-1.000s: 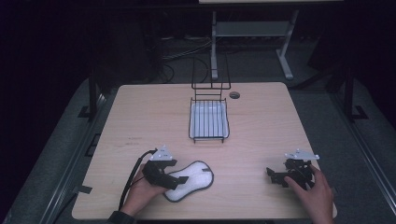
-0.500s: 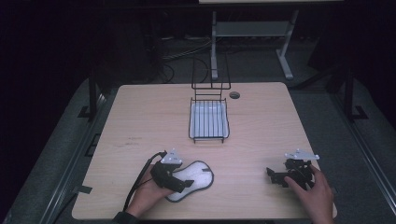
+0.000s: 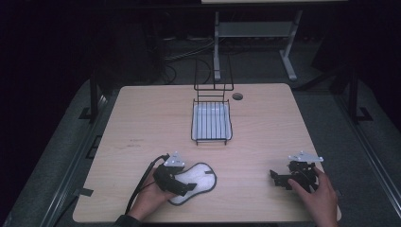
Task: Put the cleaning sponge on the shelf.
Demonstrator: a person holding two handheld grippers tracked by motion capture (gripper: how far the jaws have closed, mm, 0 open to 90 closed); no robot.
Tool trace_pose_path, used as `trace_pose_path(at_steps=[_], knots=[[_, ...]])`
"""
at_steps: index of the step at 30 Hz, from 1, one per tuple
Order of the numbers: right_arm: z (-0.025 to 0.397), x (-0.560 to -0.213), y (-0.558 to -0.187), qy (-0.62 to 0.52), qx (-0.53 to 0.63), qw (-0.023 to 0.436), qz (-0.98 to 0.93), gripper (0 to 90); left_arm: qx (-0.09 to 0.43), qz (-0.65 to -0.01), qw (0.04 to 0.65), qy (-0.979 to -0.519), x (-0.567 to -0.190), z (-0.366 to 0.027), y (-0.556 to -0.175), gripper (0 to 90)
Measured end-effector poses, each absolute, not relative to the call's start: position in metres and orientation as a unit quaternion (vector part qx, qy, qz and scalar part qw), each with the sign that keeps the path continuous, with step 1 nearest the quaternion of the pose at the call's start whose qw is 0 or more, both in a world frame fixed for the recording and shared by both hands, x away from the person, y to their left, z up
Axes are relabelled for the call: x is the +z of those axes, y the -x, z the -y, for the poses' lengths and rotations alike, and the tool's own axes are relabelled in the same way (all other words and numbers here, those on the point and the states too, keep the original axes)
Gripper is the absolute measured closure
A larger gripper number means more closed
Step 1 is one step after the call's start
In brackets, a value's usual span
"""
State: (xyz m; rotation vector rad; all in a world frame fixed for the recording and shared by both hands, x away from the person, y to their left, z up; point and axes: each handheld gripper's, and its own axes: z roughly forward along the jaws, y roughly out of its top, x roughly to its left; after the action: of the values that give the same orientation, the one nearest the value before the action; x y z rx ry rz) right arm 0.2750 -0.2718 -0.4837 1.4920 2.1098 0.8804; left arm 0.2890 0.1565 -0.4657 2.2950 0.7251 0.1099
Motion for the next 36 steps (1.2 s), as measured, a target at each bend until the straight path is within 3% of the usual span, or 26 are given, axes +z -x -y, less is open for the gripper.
trace_pose_path(at_steps=[4, 13, 17, 22, 24, 28, 36], knots=[[0.272, -0.484, -0.275, -0.535, 0.316, 0.205, -0.756, 0.0, 0.032, -0.278, 0.358, -0.891, -0.464, -0.156, -0.288, 24.8], [0.272, -0.484, -0.275, -0.535, 0.316, 0.205, -0.756, 0.0, 0.021, -0.287, 0.366, -0.885, -0.463, -0.158, -0.289, 31.2], [0.272, -0.484, -0.275, -0.536, 0.316, 0.205, -0.756, 0.0, 0.008, -0.295, 0.376, -0.879, -0.462, -0.163, -0.292, 42.8], [0.272, -0.484, -0.275, -0.536, 0.315, 0.205, -0.756, 0.0, 0.000, -0.297, 0.379, -0.876, -0.462, -0.167, -0.294, 46.5], [0.272, -0.484, -0.275, -0.535, 0.315, 0.205, -0.756, 0.0, 0.003, -0.298, 0.387, -0.873, -0.460, -0.170, -0.294, 59.0], [0.272, -0.484, -0.275, -0.535, 0.316, 0.205, -0.756, 0.0, -0.002, -0.302, 0.393, -0.869, -0.461, -0.174, -0.297, 72.8], [0.272, -0.484, -0.275, -0.536, 0.315, 0.205, -0.756, 0.0, -0.016, -0.305, 0.403, -0.863, -0.459, -0.179, -0.300, 83.1]])
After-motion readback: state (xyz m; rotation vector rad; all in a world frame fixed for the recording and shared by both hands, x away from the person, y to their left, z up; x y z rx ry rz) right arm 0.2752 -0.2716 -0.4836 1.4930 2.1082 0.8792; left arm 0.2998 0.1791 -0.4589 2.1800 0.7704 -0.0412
